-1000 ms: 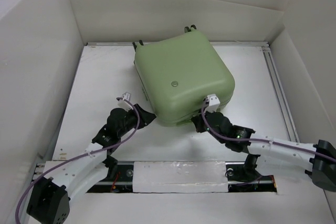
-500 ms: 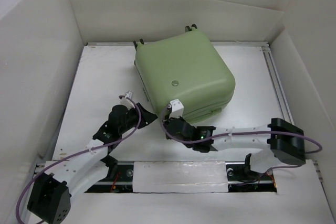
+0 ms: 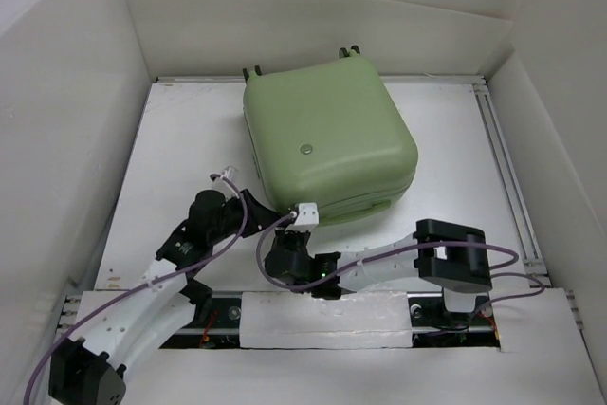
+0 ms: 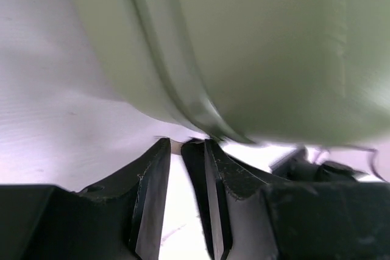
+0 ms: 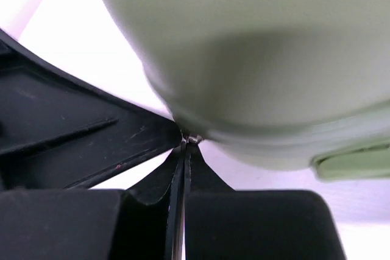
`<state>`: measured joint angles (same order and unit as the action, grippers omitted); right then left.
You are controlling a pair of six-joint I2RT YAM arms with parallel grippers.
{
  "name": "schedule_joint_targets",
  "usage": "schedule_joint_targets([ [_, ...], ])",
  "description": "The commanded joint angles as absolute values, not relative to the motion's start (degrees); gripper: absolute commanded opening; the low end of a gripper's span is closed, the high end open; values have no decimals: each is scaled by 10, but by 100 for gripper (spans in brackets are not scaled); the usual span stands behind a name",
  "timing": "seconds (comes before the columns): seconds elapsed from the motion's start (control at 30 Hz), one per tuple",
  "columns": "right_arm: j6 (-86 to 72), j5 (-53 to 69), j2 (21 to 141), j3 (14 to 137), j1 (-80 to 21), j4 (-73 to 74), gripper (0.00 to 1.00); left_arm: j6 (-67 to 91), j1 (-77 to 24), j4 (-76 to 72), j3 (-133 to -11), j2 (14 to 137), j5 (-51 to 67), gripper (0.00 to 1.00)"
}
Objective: Pack the luggage
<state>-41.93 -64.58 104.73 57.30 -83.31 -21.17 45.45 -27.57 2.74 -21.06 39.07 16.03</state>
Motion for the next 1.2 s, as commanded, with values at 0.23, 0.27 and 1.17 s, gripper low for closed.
schedule_joint_targets([
  [0.23,-536,-542,885,458,-911,-237,27,474,-297,-29,-323,301,197,66],
  [0.27,-567,-528,879,476,-911,-184,43,474,-297,-29,-335,307,192,68],
  [1.17,-720,-462,627,349,-625,91,60,372,-248,59,-423,403,-33,74],
])
